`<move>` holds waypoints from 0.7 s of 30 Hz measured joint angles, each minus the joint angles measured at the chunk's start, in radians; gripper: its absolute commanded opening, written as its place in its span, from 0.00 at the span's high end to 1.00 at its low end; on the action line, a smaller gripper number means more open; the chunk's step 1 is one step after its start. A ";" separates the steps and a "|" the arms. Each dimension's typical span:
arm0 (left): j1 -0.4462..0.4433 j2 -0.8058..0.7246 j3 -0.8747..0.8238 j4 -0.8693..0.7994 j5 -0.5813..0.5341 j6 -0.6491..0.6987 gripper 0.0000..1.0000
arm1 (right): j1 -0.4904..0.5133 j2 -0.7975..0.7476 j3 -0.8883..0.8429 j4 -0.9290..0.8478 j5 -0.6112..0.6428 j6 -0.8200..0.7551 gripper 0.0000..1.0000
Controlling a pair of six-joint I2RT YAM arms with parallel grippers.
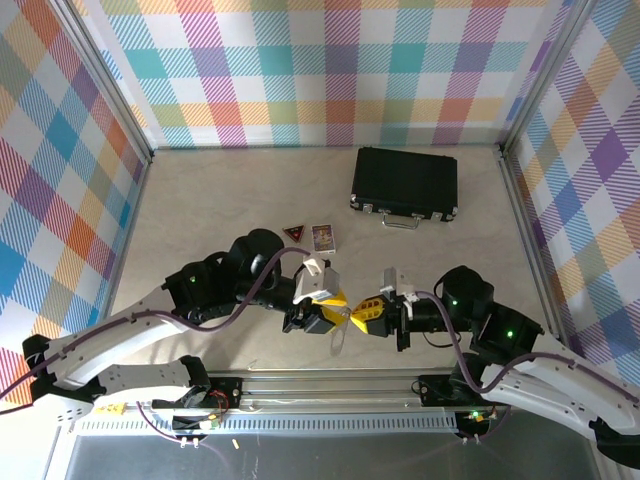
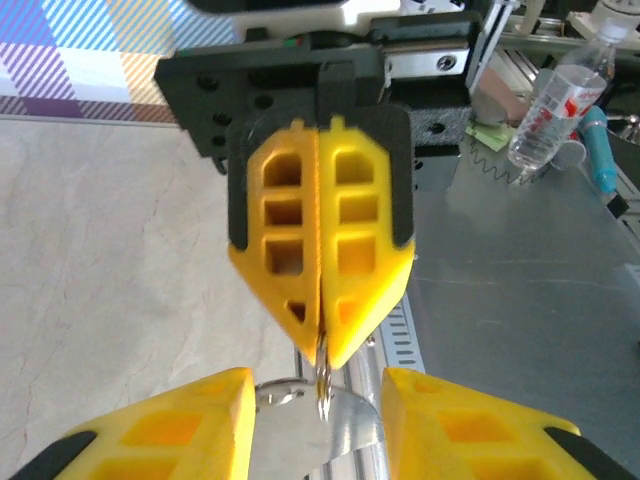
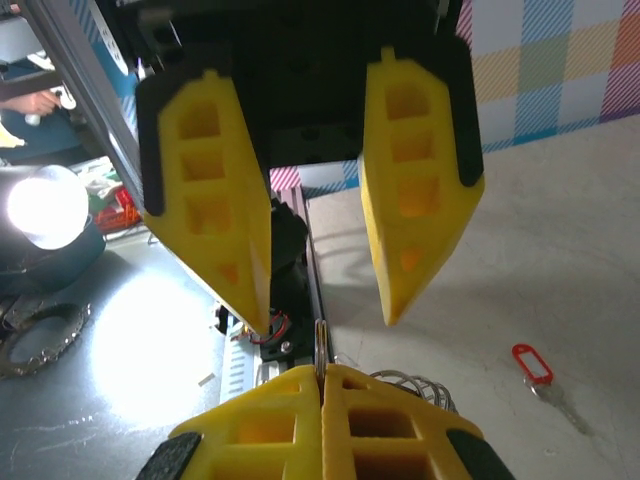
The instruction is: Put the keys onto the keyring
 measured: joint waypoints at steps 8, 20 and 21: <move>0.000 -0.117 -0.205 0.264 -0.028 -0.182 0.62 | 0.000 -0.089 -0.088 0.138 0.001 0.024 1.00; 0.000 -0.124 -0.249 0.542 0.057 -0.325 0.65 | 0.000 -0.105 -0.169 0.314 -0.010 0.058 1.00; 0.000 -0.124 -0.252 0.553 0.060 -0.330 0.65 | 0.000 -0.105 -0.169 0.324 -0.010 0.061 1.00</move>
